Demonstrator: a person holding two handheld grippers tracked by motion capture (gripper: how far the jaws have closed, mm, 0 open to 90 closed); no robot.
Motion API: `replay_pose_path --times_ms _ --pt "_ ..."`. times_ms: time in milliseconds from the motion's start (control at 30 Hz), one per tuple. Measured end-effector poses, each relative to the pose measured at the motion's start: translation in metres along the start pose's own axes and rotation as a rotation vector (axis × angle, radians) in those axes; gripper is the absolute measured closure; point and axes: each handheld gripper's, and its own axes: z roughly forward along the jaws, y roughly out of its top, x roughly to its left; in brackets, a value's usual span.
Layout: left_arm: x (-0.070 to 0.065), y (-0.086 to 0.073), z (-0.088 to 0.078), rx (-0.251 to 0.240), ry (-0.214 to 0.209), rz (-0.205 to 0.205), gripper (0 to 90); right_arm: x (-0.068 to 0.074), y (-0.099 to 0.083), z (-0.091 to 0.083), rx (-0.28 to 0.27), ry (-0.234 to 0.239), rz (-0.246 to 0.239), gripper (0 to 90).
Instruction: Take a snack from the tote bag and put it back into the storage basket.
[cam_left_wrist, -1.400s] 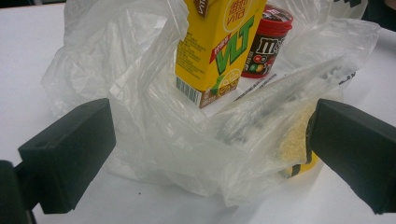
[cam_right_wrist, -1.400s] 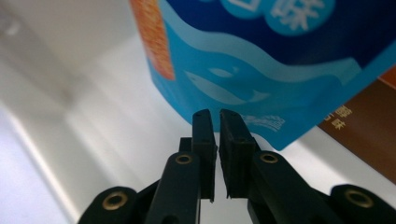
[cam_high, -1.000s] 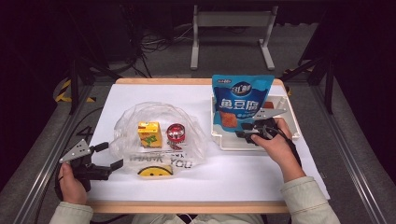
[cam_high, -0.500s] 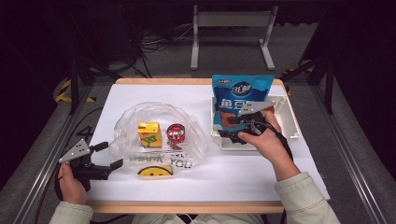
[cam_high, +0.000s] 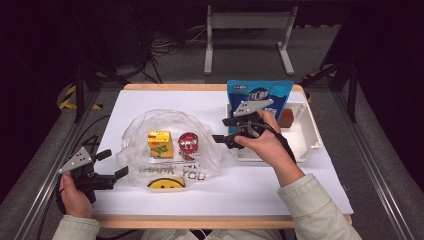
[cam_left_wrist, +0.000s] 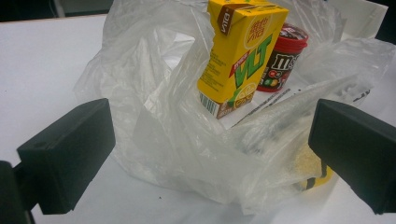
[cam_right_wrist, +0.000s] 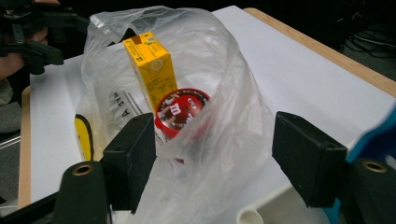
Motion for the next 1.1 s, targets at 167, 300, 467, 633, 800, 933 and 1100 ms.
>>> replay_pose_path --times_ms 167,300,467,633,800,933,1100 --pt "-0.001 0.001 0.0 -0.006 -0.009 0.01 1.1 0.007 0.013 0.014 -0.007 0.031 -0.02 28.6" --pt "-0.001 0.001 0.0 -0.002 -0.016 0.014 1.1 0.011 0.022 0.024 -0.012 0.048 -0.026 26.6" --pt "-0.002 0.001 0.0 -0.001 -0.023 0.013 1.2 0.013 0.031 0.037 -0.031 0.07 -0.023 25.1" --pt "-0.001 0.001 -0.001 -0.004 -0.021 0.018 1.2 0.014 0.036 0.048 -0.035 0.091 -0.026 23.8" --pt "-0.002 0.001 -0.002 -0.005 -0.023 0.016 1.2 0.015 0.042 0.063 -0.029 0.107 -0.033 23.0" --pt "-0.003 0.0 -0.003 -0.008 -0.022 0.017 1.2 0.017 0.047 0.077 -0.015 0.12 -0.049 21.5" --pt "-0.004 -0.001 -0.006 -0.007 -0.023 0.015 1.2 0.019 0.052 0.088 -0.008 0.129 -0.062 20.1"
